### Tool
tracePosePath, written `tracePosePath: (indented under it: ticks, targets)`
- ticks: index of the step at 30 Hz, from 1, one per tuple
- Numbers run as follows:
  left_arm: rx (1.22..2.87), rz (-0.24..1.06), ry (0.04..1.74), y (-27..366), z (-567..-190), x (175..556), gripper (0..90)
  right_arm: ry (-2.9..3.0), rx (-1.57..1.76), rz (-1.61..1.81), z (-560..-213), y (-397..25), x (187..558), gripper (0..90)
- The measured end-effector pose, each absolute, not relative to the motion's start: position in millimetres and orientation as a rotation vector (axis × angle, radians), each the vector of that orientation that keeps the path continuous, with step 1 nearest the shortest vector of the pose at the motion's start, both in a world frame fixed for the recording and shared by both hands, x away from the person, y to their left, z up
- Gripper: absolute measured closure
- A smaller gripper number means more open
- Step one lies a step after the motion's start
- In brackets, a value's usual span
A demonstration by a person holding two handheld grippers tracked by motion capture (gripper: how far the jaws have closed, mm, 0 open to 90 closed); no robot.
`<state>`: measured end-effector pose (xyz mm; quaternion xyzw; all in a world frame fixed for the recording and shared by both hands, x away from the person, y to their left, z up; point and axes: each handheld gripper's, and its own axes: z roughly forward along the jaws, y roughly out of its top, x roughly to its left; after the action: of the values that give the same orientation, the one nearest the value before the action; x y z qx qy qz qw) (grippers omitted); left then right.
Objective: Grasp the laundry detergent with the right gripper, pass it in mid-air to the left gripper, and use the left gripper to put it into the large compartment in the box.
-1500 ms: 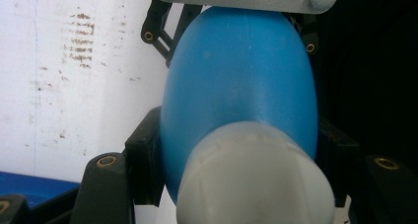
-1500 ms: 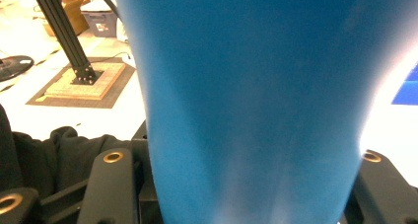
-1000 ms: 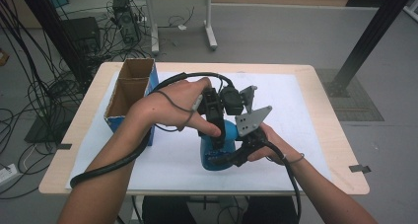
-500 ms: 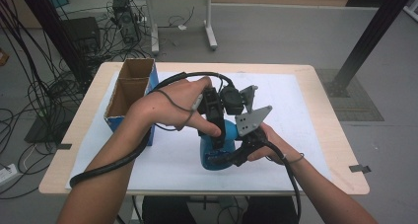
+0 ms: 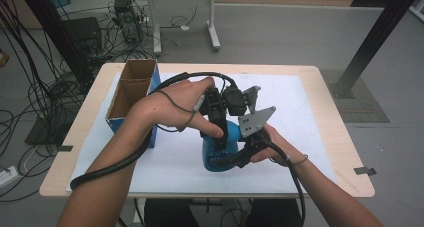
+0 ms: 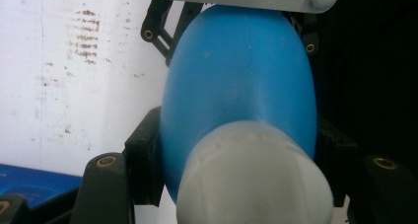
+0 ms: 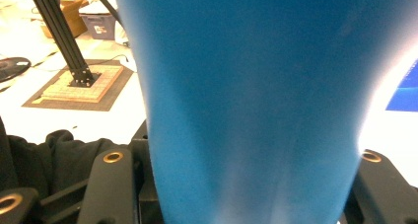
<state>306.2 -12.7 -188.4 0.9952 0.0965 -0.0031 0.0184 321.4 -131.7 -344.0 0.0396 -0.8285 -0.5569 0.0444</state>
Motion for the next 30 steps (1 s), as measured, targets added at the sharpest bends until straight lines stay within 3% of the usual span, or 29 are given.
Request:
tracePosePath:
  ticks: [30]
  targets:
    - [3.094,0.003,0.291,-12.5,-185.9,303.7,37.3,-2.538,0.126,-1.704,-341.3,-130.8,320.4,41.2]
